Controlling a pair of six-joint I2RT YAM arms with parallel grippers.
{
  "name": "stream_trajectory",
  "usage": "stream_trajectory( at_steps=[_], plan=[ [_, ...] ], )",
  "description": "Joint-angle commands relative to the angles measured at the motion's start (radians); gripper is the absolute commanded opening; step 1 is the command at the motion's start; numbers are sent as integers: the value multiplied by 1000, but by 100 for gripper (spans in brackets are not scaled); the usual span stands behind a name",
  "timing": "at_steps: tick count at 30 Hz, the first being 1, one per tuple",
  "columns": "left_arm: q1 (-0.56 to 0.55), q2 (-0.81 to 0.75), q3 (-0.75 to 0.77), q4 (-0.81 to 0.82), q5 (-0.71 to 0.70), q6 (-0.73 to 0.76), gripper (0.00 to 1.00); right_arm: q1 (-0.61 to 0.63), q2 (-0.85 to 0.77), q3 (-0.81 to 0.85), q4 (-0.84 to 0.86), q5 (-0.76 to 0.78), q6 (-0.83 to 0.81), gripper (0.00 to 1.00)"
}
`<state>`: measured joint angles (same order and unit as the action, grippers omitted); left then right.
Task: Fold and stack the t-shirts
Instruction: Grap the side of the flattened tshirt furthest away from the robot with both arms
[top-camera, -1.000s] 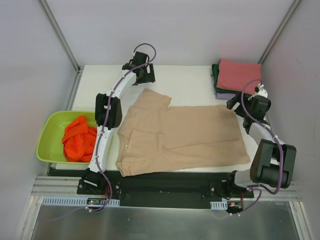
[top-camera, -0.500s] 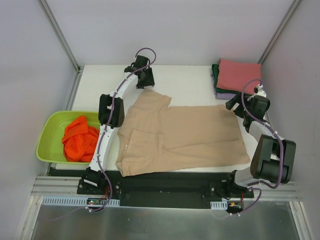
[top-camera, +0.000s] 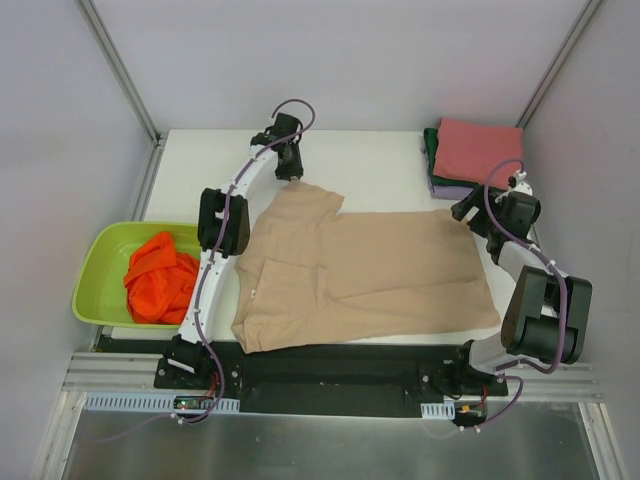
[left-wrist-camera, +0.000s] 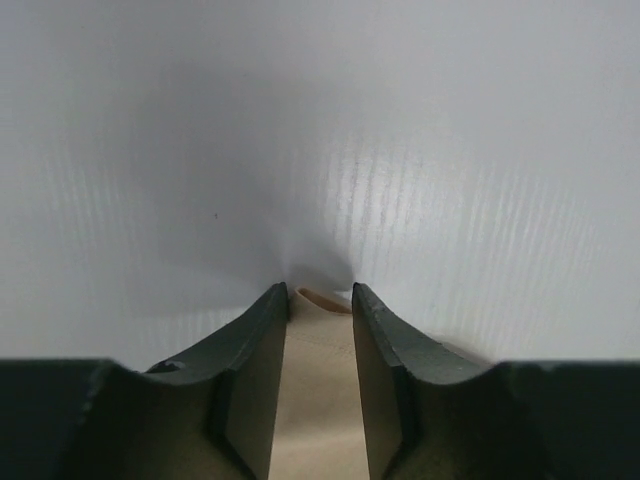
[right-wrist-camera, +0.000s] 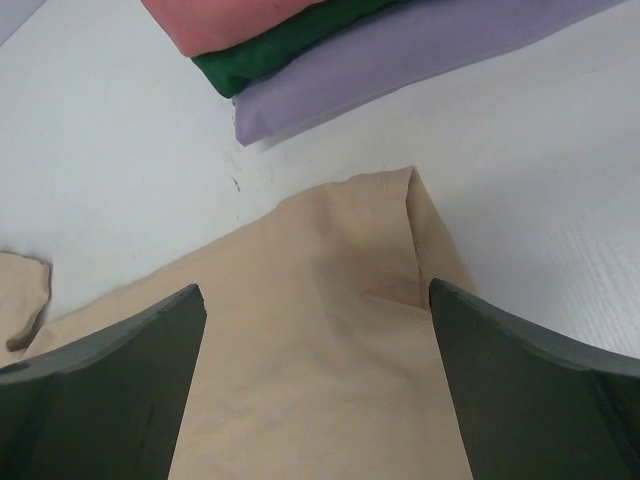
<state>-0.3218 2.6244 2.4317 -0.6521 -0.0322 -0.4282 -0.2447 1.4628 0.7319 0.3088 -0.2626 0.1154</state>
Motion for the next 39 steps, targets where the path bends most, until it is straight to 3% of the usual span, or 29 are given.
stream_trajectory(
  at_steps=[1,6,9,13,16,21,32,39],
  plan=[
    [-13,17,-37,-150,-3,31,29,-8,11,43,27,-9,1,96],
    [-13,14,-43,-162,5,57,18,-10,13,41,27,3,-5,96],
    [-13,8,-42,-162,23,78,0,-10,14,41,24,6,-6,96],
    [-13,-26,-40,-159,8,97,0,-8,25,52,12,-1,-26,96],
    [-13,-67,-43,-155,-1,88,0,4,59,105,-94,40,-58,96],
    [-13,-159,-115,-89,81,86,0,39,175,231,-217,72,-86,99],
    [-10,-259,-227,-11,160,98,0,59,438,567,-490,128,-134,72],
    [-8,-326,-315,22,179,88,0,65,442,584,-585,117,-164,65]
  ],
)
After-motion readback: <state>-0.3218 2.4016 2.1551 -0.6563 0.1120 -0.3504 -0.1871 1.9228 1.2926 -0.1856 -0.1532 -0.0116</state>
